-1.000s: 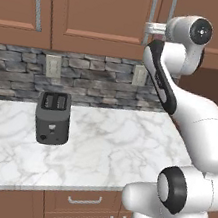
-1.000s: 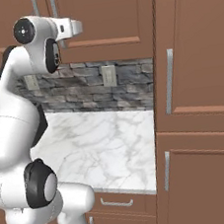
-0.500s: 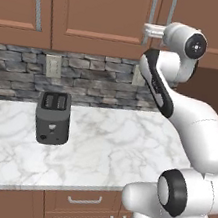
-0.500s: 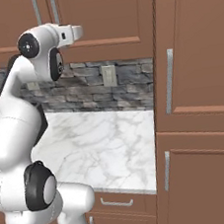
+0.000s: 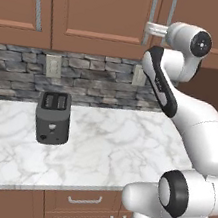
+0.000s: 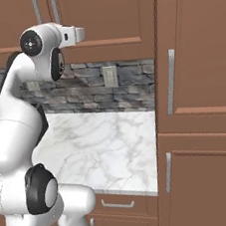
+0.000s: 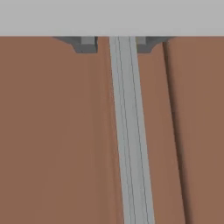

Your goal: Open the cabinet and move the ladle to the pot. Then close the cabinet.

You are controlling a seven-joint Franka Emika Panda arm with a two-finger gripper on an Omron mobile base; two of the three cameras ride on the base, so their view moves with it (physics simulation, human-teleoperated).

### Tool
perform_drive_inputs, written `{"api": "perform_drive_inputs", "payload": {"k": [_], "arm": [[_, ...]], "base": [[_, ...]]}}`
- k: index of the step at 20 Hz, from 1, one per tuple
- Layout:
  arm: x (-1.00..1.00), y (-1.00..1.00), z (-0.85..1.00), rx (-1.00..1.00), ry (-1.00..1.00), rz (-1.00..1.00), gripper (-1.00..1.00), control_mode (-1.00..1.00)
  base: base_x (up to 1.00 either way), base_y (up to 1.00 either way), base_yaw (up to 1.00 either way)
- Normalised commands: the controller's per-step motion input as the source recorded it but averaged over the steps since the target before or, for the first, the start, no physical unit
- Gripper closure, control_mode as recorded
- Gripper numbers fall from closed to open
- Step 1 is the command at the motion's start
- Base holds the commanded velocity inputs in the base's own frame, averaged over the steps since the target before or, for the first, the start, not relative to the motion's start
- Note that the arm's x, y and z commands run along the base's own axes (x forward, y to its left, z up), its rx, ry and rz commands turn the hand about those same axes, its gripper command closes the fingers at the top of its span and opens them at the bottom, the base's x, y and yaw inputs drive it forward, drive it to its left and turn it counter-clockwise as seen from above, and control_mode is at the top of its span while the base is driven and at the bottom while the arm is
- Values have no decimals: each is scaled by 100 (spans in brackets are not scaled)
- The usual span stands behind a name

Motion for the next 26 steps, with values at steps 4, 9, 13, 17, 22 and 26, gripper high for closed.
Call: {"api": "perform_drive_inputs", "payload": {"k": [4,9,13,17,22,26], "arm": [[4,-29,-74,-4,-11,0,100,-100],[8,-68,-23,-1,-7,0,100,-100],[17,-100,11,16,5,0,100,-100],[2,-100,33,23,8,0,100,-100],[-91,-92,28,28,2,0,100,-100],[-100,-81,23,25,0,0,100,-100]], "base": [[0,0,0],[0,0,0],[0,0,0],[0,0,0],[0,0,0],[0,0,0]]}}
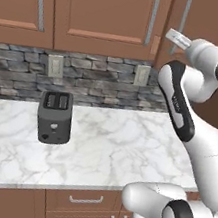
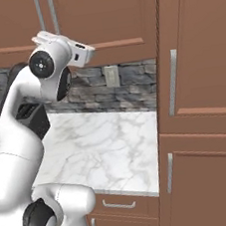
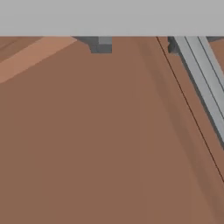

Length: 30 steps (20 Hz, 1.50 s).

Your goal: Open the cabinet and move the ladle to the pot. Then close the cabinet.

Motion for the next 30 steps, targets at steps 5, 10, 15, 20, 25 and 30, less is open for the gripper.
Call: {"api": "perform_drive_inputs", "payload": {"k": [5,10,15,20,25,30], "arm": [[-94,-98,22,22,2,0,100,-100],[-85,-100,33,27,1,0,100,-100],[-80,-90,1,7,-1,0,100,-100],[-100,-10,-5,-7,-36,0,-100,-100],[-59,-3,1,1,-17,-5,-100,-100],[-53,61,43,-14,-25,0,-100,-100]], "base": [[0,0,0],[0,0,0],[0,0,0],[0,0,0],[0,0,0],[0,0,0]]}}
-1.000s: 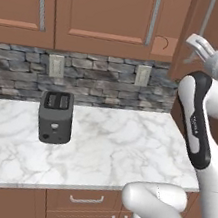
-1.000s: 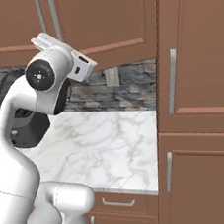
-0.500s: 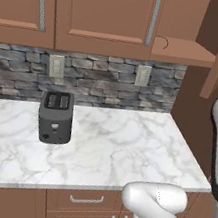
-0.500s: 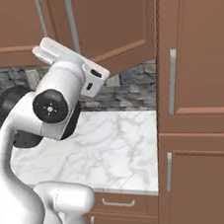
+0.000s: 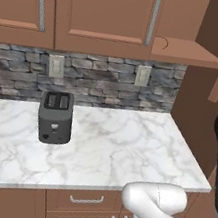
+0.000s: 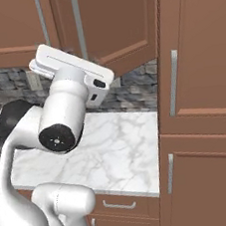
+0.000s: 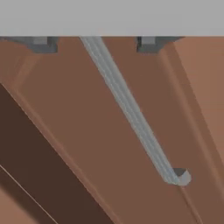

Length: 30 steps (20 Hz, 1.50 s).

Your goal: Open the cabinet and move the ladle to the pot. Then close the cabinet.

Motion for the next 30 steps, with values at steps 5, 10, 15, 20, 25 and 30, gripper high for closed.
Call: {"api": "perform_drive_inputs", "payload": {"k": [5,10,15,20,25,30], "arm": [[-70,80,100,-33,-50,1,-100,-100],[-92,39,76,-24,-14,-5,-100,-100],[42,86,-13,-4,3,-13,-100,-100],[2,79,-23,0,0,-32,-100,-100],[-8,40,-26,24,0,-57,-100,-100],[-9,43,-20,26,-8,-60,-100,-100]], "base": [[0,0,0],[0,0,0],[0,0,0],[0,0,0],[0,0,0],[0,0,0]]}}
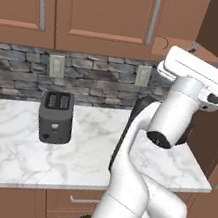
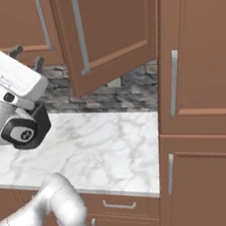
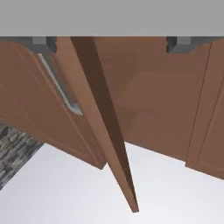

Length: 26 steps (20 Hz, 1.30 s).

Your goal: Open the cabinet and move the ladle to the pot. Then close the cabinet.

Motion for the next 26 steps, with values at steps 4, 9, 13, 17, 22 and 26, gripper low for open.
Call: {"api": "perform_drive_inputs", "payload": {"k": [4,9,13,17,22,26], "arm": [[0,51,-16,30,-6,-40,-100,-100],[0,10,-15,39,0,-16,-100,-100],[2,0,-17,49,0,0,-100,-100],[1,0,-18,37,0,0,-100,-100],[10,0,-28,21,0,-1,-100,-100],[36,0,-41,7,-2,0,-100,-100]], "base": [[0,0,0],[0,0,0],[0,0,0],[0,0,0],[0,0,0],[0,0,0]]}}
